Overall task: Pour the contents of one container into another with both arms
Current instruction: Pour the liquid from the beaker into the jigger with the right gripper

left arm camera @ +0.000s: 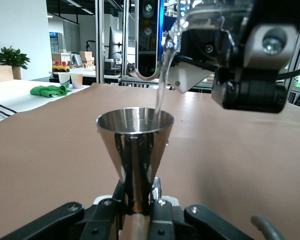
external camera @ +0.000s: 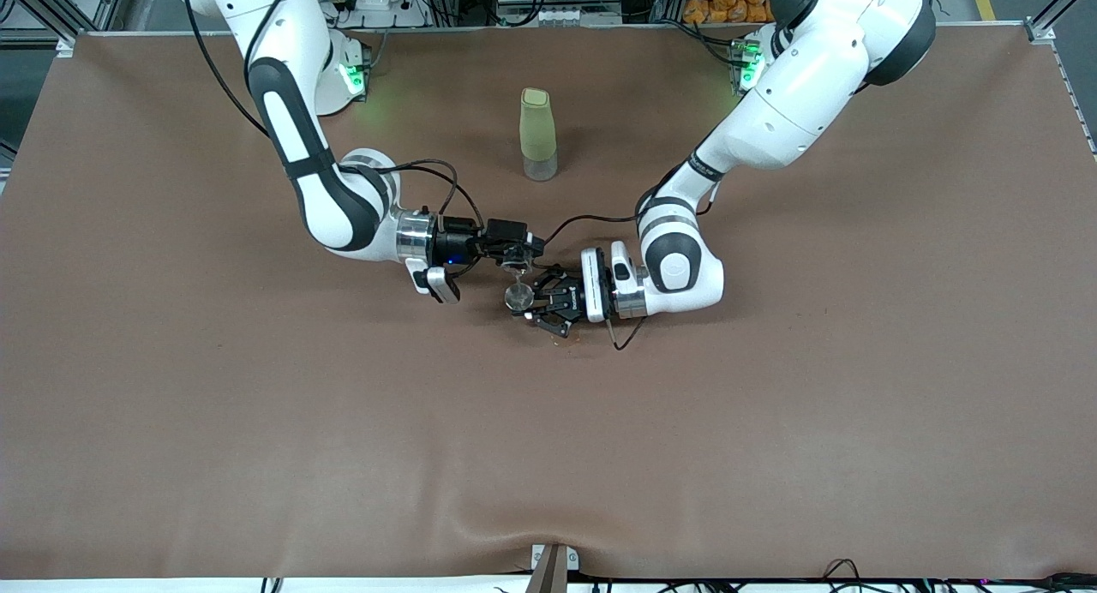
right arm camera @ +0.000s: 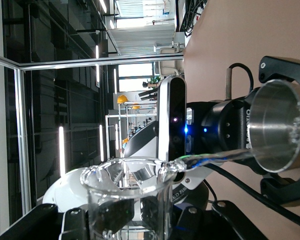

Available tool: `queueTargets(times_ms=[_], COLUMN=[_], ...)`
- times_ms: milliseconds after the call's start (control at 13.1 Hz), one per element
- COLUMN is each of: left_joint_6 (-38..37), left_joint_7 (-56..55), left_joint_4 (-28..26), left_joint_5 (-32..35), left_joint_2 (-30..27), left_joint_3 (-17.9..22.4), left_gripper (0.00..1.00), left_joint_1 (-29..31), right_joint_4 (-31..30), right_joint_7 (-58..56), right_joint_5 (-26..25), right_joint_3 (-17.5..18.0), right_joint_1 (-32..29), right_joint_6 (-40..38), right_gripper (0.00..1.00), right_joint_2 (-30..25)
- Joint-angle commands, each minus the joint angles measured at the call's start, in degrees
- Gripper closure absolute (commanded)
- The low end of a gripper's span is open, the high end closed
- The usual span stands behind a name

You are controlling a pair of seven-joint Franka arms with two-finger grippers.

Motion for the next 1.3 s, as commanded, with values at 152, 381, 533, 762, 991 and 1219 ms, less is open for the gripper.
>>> queueTargets(times_ms=[152,381,533,762,991,1219], left_joint_6=[-1.1,-1.7,-1.7,-1.8,-2.4,-2.4], left_joint_7=[0.9,0.9,0.7,0.4,0.4,0.3], left_joint_4=[-1.7,-1.6,-1.5,-1.5,-1.5,-1.5], left_joint_5=[-1.2,-1.2,-1.2,-1.3,-1.3,-1.3], left_joint_2=[-2.1,-2.1,-2.1,-2.1,-2.1,-2.1], left_joint_3=[-0.3,-0.4,-0.4,-0.4,-0.4,-0.4], left_gripper=[1.00,1.00,1.00,1.00,1.00,1.00], left_joint_1=[0.5,0.9,0.9,1.0,1.2,1.3], right_joint_4=[0.6,0.8,0.8,1.0,1.4,2.7], right_joint_7=[4.6,7.3,9.5,13.1,15.0,16.0], right_joint_5=[-0.9,-0.9,-0.9,-0.8,-0.4,-0.4], right_joint_3=[0.1,0.1,0.1,0.1,0.1,0.1], right_joint_1=[-1.0,-1.1,-1.1,-1.3,-1.3,-1.7], right_joint_6=[0.4,0.5,0.5,0.5,0.7,0.8], right_gripper=[1.00,1.00,1.00,1.00,1.00,1.00], right_joint_2=[-1.1,-1.0,-1.0,-1.0,-1.0,-1.0])
